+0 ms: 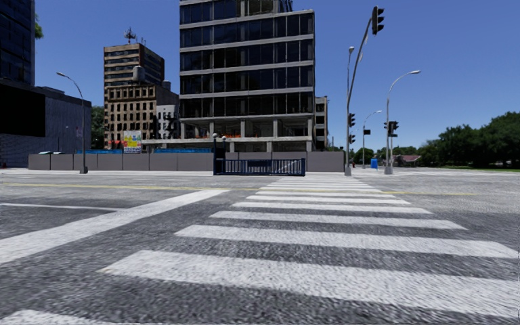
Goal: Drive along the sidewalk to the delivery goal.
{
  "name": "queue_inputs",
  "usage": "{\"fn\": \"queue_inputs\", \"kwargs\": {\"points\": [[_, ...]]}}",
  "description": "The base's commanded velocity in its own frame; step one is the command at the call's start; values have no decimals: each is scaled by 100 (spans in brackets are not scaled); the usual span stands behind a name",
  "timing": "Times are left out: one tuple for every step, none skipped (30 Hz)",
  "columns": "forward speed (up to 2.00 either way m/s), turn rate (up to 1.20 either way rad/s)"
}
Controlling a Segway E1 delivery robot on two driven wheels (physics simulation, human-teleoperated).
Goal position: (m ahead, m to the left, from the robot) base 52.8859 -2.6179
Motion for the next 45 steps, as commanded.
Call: {"fn": "queue_inputs", "kwargs": {"points": [[200, 0], [200, 0], [200, 0], [200, 0], [200, 0], [200, 0], [200, 0], [200, 0], [200, -51], [200, -61], [200, -67], [200, -93], [200, -108], [200, -112], [200, -113], [200, -113], [200, -113], [200, -31], [200, 0], [200, 0], [200, 0], [200, 0], [200, 0], [200, 0], [200, 0], [200, 0], [200, 0], [200, 0], [200, 0], [200, 0], [200, 0], [200, 0], [200, 0], [200, 0], [200, 0], [200, 0], [200, 0], [200, 0], [200, 0], [200, 0], [200, 0], [200, 0], [200, 0], [200, 0], [200, 0]]}}
